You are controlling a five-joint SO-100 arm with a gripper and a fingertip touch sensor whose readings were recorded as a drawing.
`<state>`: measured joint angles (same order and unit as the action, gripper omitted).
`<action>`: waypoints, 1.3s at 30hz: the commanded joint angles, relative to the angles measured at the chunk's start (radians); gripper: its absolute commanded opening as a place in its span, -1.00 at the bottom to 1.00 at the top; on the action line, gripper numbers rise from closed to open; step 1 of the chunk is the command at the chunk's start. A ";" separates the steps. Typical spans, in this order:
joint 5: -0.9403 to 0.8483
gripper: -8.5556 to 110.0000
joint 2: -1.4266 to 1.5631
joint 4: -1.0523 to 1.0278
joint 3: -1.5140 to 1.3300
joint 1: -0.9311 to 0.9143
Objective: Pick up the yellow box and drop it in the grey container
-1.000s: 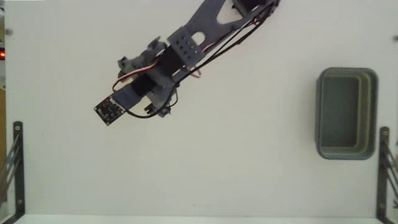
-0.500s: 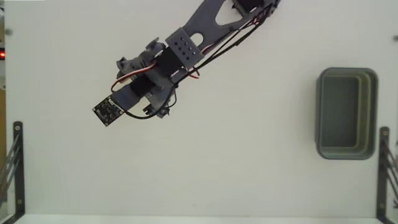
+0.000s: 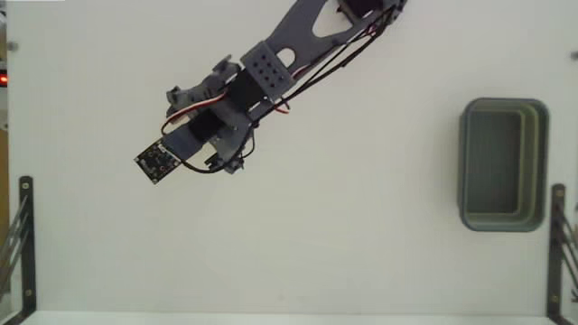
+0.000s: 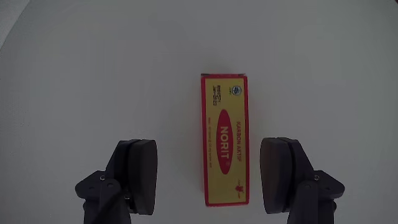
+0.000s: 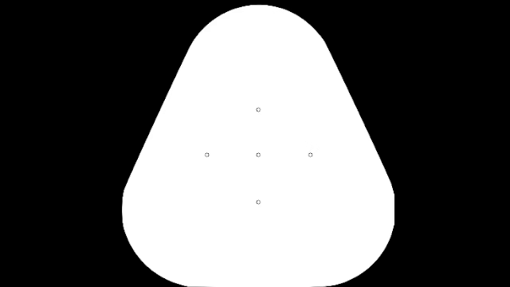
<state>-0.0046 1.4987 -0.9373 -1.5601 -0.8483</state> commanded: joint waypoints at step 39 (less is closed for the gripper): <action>0.005 1.00 0.019 0.184 -0.154 -0.022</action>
<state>-0.0031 1.4864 -0.7701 -1.7104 -0.8483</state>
